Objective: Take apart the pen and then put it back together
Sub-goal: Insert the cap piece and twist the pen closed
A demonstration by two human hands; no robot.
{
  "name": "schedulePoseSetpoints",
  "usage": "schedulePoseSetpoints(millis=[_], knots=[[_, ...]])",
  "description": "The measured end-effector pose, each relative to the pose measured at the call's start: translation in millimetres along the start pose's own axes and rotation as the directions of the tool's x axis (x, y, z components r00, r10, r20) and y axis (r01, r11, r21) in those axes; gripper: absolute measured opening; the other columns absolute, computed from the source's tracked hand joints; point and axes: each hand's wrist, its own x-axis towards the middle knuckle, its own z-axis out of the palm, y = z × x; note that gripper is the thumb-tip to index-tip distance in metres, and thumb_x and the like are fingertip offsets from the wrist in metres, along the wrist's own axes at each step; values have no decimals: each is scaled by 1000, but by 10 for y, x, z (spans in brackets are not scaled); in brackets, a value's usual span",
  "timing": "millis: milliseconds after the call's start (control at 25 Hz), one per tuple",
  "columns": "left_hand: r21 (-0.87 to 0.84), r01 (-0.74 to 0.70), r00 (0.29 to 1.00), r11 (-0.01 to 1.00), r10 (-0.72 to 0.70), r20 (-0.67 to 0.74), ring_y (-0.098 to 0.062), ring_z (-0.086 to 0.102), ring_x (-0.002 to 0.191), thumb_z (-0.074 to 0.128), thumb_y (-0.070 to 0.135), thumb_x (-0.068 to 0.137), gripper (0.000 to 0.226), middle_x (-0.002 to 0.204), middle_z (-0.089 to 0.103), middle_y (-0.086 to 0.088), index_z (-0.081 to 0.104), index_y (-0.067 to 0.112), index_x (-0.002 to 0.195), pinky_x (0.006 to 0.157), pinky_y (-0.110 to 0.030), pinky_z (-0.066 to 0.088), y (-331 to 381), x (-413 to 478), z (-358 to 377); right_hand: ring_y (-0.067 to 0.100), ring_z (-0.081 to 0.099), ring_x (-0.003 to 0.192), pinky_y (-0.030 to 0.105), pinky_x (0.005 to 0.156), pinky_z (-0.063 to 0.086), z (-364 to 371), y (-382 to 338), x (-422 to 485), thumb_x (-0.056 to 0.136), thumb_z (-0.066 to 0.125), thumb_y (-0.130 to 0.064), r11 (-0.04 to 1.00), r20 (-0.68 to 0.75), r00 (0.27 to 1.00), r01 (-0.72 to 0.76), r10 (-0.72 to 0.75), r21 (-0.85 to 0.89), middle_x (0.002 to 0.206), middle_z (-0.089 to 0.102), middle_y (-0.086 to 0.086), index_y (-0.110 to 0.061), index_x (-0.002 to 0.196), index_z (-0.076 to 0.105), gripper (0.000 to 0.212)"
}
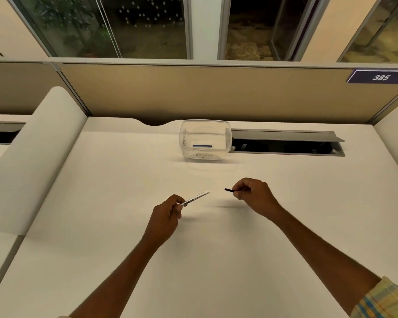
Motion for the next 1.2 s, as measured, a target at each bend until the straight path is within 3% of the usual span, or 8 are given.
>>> schedulePoseSetpoints(millis=[120,280,600,880,1120,1200], knots=[[10,-9,1000,1000,9,1,-7,47,59,50,8,107,28,68,61,-4,69,27,99,56,-17,37,0,-86,-18,7,66,73,21,73,51,53,-128,-194,88,82,-9,997,42,998,37,-39,64,82,79,1,-19,93,80,11],[34,-1,1000,999,0,28,-8,44,58,50,9,106,29,64,55,5,70,28,96,56,-22,36,-14,-194,-33,9,67,70,31,74,57,99,-210,-414,91,78,-7,984,80,996,36,-51,174,83,79,10,-19,93,79,12],[33,-31,998,999,29,61,-9,43,59,51,4,105,31,69,61,-10,68,27,94,56,-21,35,22,-366,-30,12,70,71,30,76,61,147,-273,-662,91,78,-6,971,85,994,39,-61,237,84,80,10,-17,93,80,12],[38,-53,996,998,51,68,-8,45,60,50,4,104,32,71,63,-11,68,28,93,57,-22,36,49,-467,-34,10,68,70,28,73,58,132,-267,-800,91,78,-6,981,97,993,52,-72,188,84,79,10,-18,92,79,12],[80,-77,993,994,69,97,-8,46,59,53,5,104,29,64,59,1,68,26,92,57,-20,35,51,-511,-20,5,60,68,21,67,50,104,-259,-847,89,78,-3,993,98,988,112,-116,40,75,73,-6,-19,87,79,17],[99,-95,991,990,85,105,-8,47,59,53,7,104,27,65,61,-3,67,26,92,58,-23,37,57,-509,-16,5,60,68,21,67,50,109,-258,-861,89,78,-3,993,104,987,116,-119,31,76,73,-6,-19,87,79,16]])
